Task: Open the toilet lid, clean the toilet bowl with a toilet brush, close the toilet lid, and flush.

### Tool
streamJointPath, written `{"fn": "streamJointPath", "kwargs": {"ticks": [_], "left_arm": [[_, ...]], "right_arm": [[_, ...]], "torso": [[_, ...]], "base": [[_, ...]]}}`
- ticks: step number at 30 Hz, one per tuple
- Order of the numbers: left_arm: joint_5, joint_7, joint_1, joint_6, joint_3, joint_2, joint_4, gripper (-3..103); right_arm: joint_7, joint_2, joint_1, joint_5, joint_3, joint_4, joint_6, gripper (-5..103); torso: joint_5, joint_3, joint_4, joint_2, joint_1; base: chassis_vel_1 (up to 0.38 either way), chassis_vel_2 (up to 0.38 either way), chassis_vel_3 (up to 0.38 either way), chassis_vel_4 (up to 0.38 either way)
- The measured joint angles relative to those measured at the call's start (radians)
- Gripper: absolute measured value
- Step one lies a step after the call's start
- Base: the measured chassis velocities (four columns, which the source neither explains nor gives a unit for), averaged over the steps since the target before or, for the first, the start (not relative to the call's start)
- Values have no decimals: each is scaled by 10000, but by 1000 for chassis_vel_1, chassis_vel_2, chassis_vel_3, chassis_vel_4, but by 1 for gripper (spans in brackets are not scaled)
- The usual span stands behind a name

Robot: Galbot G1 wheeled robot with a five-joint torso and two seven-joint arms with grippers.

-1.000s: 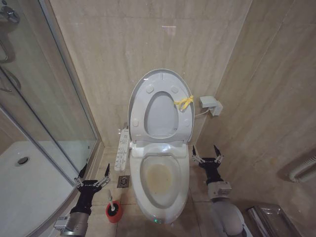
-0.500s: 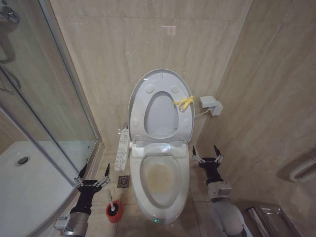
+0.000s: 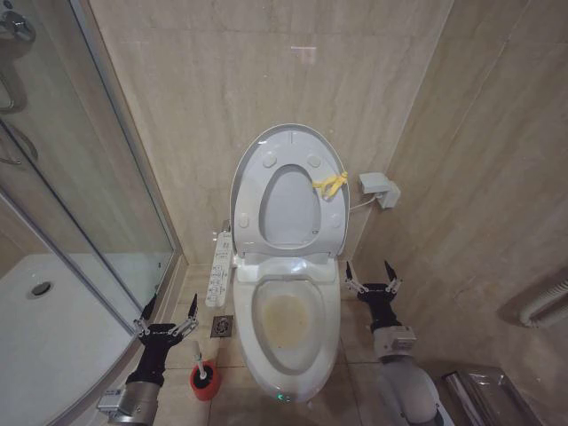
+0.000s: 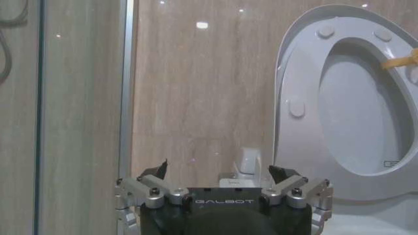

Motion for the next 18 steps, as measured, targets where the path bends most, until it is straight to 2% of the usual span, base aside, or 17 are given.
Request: {"fn": "streamJointPath", "kwargs": {"ticks": [6, 13, 14, 18], "left_arm": [[0, 0, -2, 0, 0, 0, 0, 100], [0, 0, 0, -1, 0, 1, 0, 100], [0, 0, 0, -1, 1, 0, 1, 100], [-1, 1, 1, -1, 1, 1, 1, 100]], "right_arm": [[-80, 39, -281, 12, 134, 130, -31, 100], [-776, 360, -2365, 247, 1188, 1144, -454, 100], [-873, 416, -2578, 350, 1284, 1202, -315, 100], [-1032, 569, -2570, 505, 1269, 1160, 142, 100]], "torso": [[1, 0, 7, 0, 1], [-2, -1, -6, 0, -1], [-7, -1, -10, 1, -2], [0, -1, 2, 1, -2]], "base": [[0, 0, 0, 0], [0, 0, 0, 0], [0, 0, 0, 0], [0, 0, 0, 0]]}}
